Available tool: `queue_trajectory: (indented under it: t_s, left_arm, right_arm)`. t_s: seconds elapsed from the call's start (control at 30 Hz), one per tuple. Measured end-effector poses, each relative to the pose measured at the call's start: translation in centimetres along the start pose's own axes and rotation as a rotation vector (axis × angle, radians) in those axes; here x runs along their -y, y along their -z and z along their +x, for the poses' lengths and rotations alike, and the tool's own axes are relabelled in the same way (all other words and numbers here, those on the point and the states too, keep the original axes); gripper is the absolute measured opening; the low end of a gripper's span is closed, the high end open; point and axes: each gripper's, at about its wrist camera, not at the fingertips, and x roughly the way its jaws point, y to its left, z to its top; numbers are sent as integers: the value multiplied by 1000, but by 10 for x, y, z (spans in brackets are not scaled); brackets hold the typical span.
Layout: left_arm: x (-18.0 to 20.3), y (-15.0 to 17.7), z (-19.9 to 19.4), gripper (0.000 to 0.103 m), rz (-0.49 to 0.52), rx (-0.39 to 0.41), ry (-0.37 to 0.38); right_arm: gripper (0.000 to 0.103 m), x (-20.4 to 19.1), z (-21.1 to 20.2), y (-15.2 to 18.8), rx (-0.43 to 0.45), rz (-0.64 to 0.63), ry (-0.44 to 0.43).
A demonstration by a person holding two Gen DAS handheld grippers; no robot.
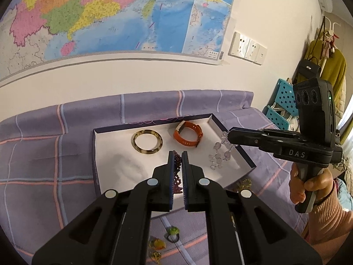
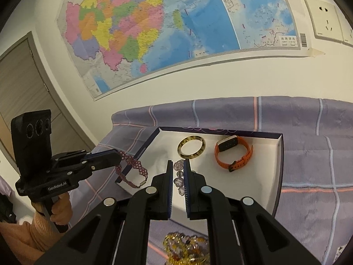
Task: Organize jewelry
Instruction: 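Carry the crystal bracelet with the right tool while the left tool carries the purple bracelet into the box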
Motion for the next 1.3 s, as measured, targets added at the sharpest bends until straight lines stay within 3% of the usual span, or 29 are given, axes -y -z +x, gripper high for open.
queue_trajectory:
  t_s: [0.47, 0.8, 1.3]
  left_arm:
    - [-10, -12, 34, 7, -14, -29, -32]
    - [-17, -15, 53, 7, -38, -30, -15]
    - [-27, 4, 92, 7, -63, -135, -31]
  right_arm:
    - [8, 18, 36, -7, -35, 65, 3]
    - [8, 29, 49, -9, -44, 102, -1]
    - [8, 53, 64, 2, -103, 128, 76]
